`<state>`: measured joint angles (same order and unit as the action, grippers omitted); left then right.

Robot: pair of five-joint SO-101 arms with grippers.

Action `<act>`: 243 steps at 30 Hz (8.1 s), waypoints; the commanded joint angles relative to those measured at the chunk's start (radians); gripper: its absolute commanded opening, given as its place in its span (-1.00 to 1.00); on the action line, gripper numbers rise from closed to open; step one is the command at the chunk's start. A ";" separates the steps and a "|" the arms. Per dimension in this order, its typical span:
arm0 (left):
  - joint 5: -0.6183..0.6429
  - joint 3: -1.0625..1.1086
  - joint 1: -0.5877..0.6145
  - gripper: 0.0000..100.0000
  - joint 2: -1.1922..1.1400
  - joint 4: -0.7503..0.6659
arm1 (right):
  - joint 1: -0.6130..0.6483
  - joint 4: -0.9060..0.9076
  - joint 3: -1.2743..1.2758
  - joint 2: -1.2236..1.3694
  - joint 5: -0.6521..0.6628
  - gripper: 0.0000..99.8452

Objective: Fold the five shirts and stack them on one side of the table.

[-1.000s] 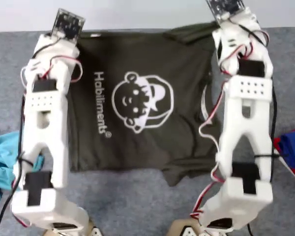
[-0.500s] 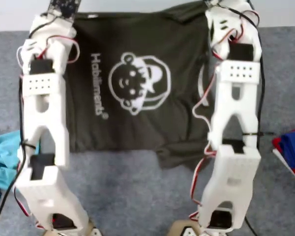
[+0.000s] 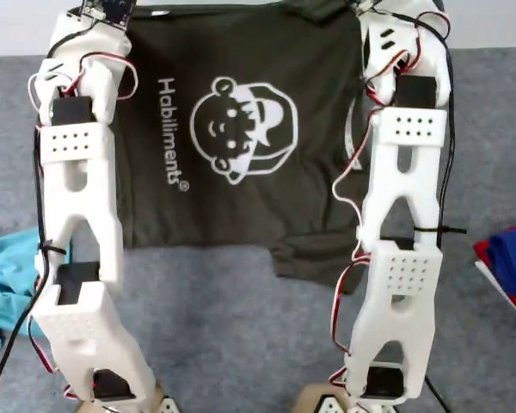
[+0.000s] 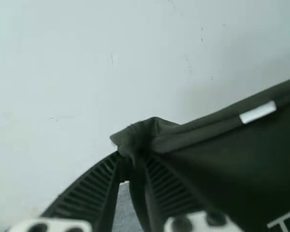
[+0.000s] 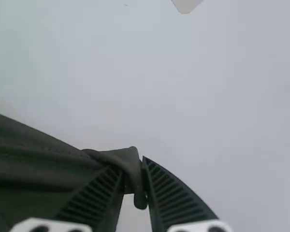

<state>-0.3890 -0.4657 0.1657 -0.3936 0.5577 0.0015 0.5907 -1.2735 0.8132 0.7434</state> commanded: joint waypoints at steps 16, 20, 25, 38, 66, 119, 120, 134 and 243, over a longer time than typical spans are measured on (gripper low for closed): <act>-0.100 -0.050 -0.003 -0.99 0.011 0.559 | -0.005 0.641 -0.152 -0.027 0.066 -0.98; -0.106 -0.050 -0.003 -0.99 0.011 0.655 | -0.001 0.774 -0.201 -0.027 0.080 -0.98; -0.187 -0.048 0.000 -0.99 0.009 0.796 | 0.001 0.992 -0.253 -0.028 0.129 -0.98; -0.348 -0.047 0.005 -0.99 0.008 0.979 | -0.028 1.211 -0.227 -0.033 0.126 -0.98; -0.413 0.110 0.058 -0.99 0.008 0.982 | -0.038 1.139 1.175 -0.829 -0.063 -0.98; -0.184 -0.113 0.078 -0.93 0.005 0.916 | 0.012 0.783 1.085 -0.664 -0.281 -0.64; -0.150 -0.099 0.075 -0.93 -0.005 0.885 | 0.033 0.783 1.085 -0.664 -0.281 -0.64; 0.114 -0.099 -0.020 -0.82 -0.288 0.767 | 0.064 0.883 1.085 -0.673 -0.282 -0.64; 0.097 -0.016 0.080 -0.80 -0.166 0.798 | -0.061 0.909 0.730 -0.292 -0.483 -0.83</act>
<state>-0.3168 -0.4764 0.2700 -0.5562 1.3970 -0.0491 1.4469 -0.4511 0.5217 0.2708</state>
